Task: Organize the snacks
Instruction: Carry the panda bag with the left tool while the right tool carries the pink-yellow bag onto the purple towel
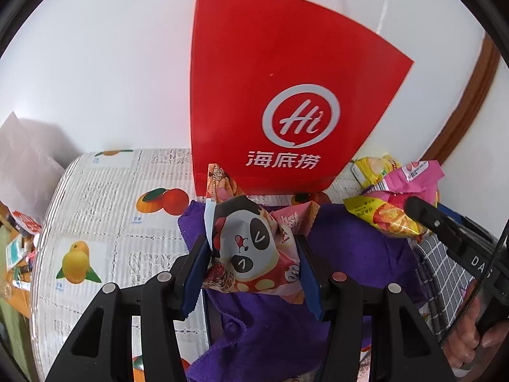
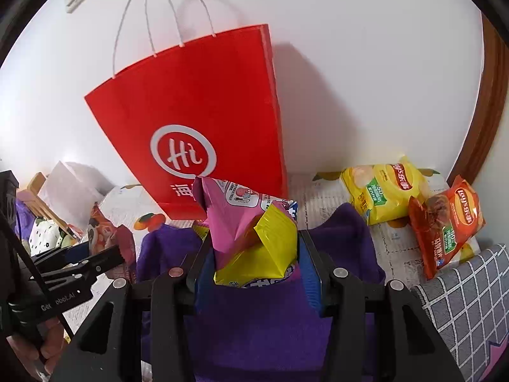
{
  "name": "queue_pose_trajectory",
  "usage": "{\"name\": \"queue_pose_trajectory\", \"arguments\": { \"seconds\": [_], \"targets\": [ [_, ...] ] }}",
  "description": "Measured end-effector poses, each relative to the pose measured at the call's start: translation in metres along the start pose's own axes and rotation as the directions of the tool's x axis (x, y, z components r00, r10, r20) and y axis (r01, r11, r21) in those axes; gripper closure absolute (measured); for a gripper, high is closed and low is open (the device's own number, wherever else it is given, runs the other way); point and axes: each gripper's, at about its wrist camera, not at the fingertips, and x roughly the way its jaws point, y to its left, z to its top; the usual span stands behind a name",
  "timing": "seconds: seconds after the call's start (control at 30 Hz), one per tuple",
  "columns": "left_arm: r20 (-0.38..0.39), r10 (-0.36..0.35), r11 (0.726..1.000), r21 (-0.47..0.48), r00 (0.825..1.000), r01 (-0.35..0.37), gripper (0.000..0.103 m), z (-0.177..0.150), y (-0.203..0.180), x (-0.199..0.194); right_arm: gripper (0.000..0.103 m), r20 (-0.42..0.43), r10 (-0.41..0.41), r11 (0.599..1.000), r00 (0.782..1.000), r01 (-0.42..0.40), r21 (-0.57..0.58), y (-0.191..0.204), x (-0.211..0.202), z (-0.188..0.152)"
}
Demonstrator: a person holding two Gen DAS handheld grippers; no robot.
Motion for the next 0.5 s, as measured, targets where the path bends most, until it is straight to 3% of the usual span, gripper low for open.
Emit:
{"name": "queue_pose_trajectory", "arguments": {
  "seconds": [0.17, 0.33, 0.5],
  "targets": [
    [-0.033, 0.023, 1.000, 0.005, 0.999, -0.023, 0.052, -0.002, 0.000, 0.017, 0.055, -0.019, -0.022, 1.000, 1.000, 0.022, 0.010, -0.008, 0.009, 0.000],
    [-0.082, -0.003, 1.000, 0.002, 0.997, 0.003, 0.052, -0.006, -0.002, 0.030, 0.055, -0.053, -0.047, 0.999, 0.997, 0.048, 0.016, -0.019, 0.017, -0.005],
    [-0.071, -0.018, 1.000, 0.014, 0.997, 0.019, 0.052, -0.007, -0.006, 0.023, 0.055, -0.106, -0.053, 0.998, 0.993, 0.057, 0.031, -0.028, 0.030, -0.007]
  ]
}}
